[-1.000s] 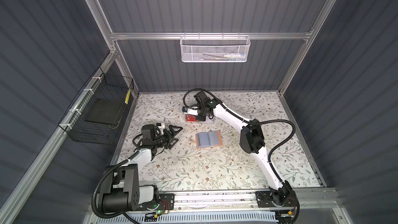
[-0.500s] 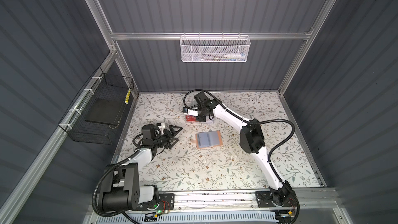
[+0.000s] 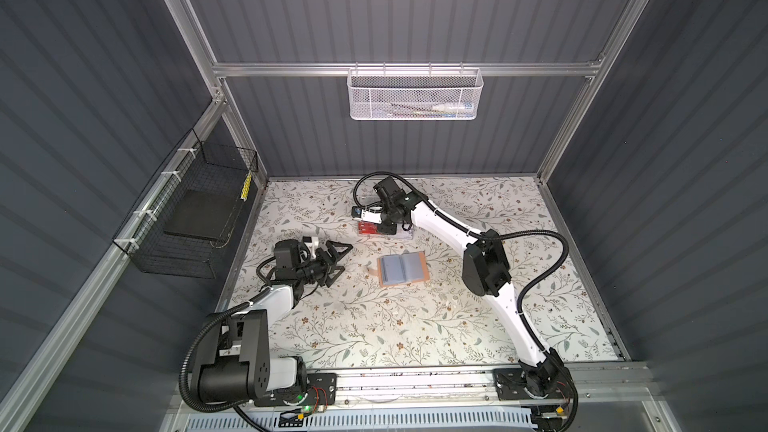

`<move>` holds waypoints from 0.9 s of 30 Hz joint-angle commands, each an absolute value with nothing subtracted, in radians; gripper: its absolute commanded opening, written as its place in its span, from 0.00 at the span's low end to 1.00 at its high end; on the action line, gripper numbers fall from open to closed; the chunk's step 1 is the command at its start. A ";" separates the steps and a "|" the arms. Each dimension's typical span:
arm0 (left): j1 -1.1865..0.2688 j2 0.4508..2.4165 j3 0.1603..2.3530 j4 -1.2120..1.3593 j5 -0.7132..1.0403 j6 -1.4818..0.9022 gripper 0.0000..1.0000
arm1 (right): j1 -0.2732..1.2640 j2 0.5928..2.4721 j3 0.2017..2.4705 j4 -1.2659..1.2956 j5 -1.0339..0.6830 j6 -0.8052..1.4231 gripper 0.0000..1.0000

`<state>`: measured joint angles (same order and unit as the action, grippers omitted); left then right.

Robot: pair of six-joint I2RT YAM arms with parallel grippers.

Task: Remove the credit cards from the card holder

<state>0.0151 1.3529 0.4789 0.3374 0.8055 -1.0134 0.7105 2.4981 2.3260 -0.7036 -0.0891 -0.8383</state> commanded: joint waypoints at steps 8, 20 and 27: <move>0.021 1.356 0.461 0.346 0.824 -0.997 1.00 | 0.712 2.531 2.301 -0.678 -0.063 -0.831 0.08; 0.021 1.361 0.463 0.353 0.825 -1.001 1.00 | 0.713 2.524 2.276 -0.654 -0.058 -0.832 0.16; 0.021 1.363 0.462 0.354 0.826 -1.000 1.00 | 0.719 2.528 2.276 -0.645 -0.054 -0.830 0.18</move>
<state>0.0151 1.3537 0.4747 0.3378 0.8055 -1.0134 0.7116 2.4985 2.2833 -0.6479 -0.0582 -0.8379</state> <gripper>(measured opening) 0.998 0.181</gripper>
